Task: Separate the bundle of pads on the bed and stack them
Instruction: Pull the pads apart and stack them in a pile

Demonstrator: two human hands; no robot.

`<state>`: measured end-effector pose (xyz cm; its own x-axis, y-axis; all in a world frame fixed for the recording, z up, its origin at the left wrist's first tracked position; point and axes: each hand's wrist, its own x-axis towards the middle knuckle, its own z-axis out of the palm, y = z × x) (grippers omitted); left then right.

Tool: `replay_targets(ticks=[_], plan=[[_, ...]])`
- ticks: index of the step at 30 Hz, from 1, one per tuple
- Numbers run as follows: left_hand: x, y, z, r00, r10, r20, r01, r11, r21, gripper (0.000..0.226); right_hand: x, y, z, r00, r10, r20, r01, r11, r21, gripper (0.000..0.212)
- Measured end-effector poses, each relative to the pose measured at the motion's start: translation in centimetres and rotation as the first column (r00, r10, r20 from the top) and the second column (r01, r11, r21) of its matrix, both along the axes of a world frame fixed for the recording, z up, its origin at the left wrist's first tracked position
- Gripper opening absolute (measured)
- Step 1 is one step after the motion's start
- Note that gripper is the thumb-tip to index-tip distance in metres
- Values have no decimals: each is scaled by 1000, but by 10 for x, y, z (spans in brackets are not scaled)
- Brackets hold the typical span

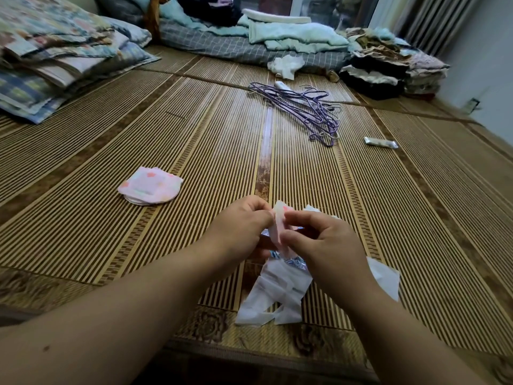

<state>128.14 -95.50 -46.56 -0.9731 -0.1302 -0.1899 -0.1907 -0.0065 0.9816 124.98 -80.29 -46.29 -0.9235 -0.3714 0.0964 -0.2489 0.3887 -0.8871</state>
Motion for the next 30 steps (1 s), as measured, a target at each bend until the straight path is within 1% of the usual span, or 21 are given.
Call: replay_targets(ticks=[4,6,7,8,10,12,14,16,18,20,21,22,23,24,25,26,28,29,30], plan=[[2,2,1,1000,-26,1,26,1000,11,14,-1,-3,-5,998,-33,-54,36,998,60,33],[3,3,2,999,-52,-13,53,997,58,11,-1,-4,-6,996,-45,-76,50,996,71,32],[4,3,2,998,-65,-22,67,994,83,13,-1,-4,-6,996,-48,-77,53,996,65,31],[4,4,1,997,-73,-24,75,993,94,22,-1,-4,-6,996,-48,-74,52,997,55,30],[3,5,-1,998,-55,-6,55,994,96,30,0,-4,-6,997,-43,-62,45,998,38,30],[2,6,-4,1000,-14,23,12,994,108,31,1,-3,-8,997,-33,-64,36,998,51,31],[1,4,-6,998,19,65,-24,997,80,30,2,-4,-9,998,-23,-63,27,997,67,31],[-2,-4,-6,994,48,94,-54,997,60,25,2,-4,-11,1000,-9,-23,9,999,31,32],[-10,-21,-1,984,151,92,-159,983,89,17,4,-4,-10,1000,4,-3,-4,1000,-3,30],[-20,-52,6,942,330,64,-335,938,85,17,5,-3,-8,1000,10,-16,-10,1000,-4,26],[-22,-71,8,903,428,39,-430,902,46,21,5,-1,-7,1000,13,-20,-13,1000,-2,25],[-22,-90,9,856,517,-6,-516,855,-44,23,4,0,-6,1000,12,-23,-12,1000,2,24],[-21,-111,7,810,581,-76,-584,789,-191,23,3,2,-5,1000,7,-27,-7,1000,4,23],[-18,-131,4,775,614,-150,-623,701,-349,20,2,4,-5,1000,1,-29,-1,1000,6,22],[-15,-148,-1,757,621,-204,-632,617,-468,18,1,7,-5,1000,-3,-27,3,1000,10,21],[-13,-162,-5,757,613,-226,-623,572,-534,16,-1,9,-4,1000,-2,-23,2,1000,16,21],[-10,-182,-16,780,586,-220,-590,571,-571,14,-2,13,-4,1000,-1,-12,2,1000,19,21],[-9,-188,-21,787,579,-213,-573,558,-601,12,-3,16,-4,1000,-7,-5,7,1000,20,20],[-9,-191,-24,789,577,-209,-555,525,-645,10,-3,18,-4,1000,-15,1,15,1000,27,19]])
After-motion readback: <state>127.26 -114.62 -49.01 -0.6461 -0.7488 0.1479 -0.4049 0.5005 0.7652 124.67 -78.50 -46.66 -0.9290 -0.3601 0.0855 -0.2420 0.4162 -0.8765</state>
